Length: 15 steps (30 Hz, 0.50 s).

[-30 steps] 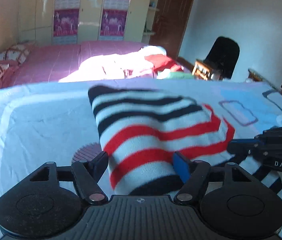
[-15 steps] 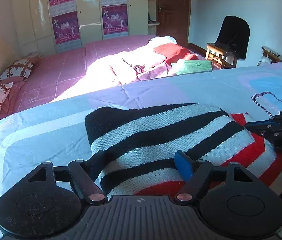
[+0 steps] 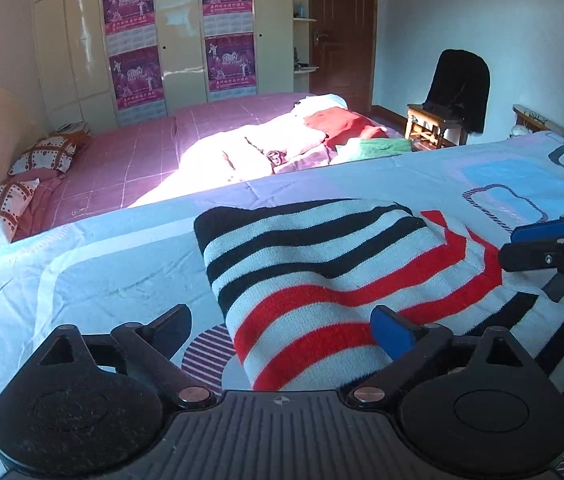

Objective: Fold small clothes

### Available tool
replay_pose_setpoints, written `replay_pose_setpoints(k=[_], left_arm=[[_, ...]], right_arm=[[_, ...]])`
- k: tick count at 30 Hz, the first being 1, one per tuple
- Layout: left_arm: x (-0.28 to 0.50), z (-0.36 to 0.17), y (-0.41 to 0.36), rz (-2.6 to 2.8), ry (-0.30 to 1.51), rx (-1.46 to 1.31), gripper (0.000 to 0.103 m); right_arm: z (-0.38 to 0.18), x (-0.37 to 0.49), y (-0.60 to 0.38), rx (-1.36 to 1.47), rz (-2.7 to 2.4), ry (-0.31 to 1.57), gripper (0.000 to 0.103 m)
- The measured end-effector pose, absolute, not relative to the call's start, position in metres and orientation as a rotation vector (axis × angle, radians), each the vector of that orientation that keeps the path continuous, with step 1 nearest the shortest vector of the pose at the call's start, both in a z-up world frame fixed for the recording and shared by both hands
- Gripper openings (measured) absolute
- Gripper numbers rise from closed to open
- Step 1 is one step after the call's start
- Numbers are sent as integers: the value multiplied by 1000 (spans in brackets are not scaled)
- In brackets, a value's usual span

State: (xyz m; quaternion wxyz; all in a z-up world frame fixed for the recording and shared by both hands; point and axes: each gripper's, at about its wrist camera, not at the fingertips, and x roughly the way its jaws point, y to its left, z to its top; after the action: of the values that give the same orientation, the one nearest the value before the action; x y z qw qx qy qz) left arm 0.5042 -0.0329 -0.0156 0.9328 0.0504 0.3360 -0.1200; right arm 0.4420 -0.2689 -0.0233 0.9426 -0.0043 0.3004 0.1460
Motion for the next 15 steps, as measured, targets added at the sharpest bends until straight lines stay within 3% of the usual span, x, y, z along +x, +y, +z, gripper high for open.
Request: replay_pose_setpoints(k=[1,2,8,10,11,13,15], left_arm=[[499,-15,-24,-254,690,64,96],[497,-16,-14,-286,705,6,96],[499,-54,51,-537,859,-521,95],[502,-67,59,-562,880,-600,95],[504,-73,60,-570,893,-617,94],[508,-84,56,-584,925,-624,80],[510,-88,50,-616,922,-622,80]], right_arm=[[-26,439,-278,21,284,615,69],[-29,437,-290,75,290,623,74],[-74,444,-366,617,405,742,75],[-88,448,-371,698,461,774,89],[-93,451,-370,710,472,789,90],[-104,457,-369,743,511,820,89],[-107,461,-368,760,557,816,88]])
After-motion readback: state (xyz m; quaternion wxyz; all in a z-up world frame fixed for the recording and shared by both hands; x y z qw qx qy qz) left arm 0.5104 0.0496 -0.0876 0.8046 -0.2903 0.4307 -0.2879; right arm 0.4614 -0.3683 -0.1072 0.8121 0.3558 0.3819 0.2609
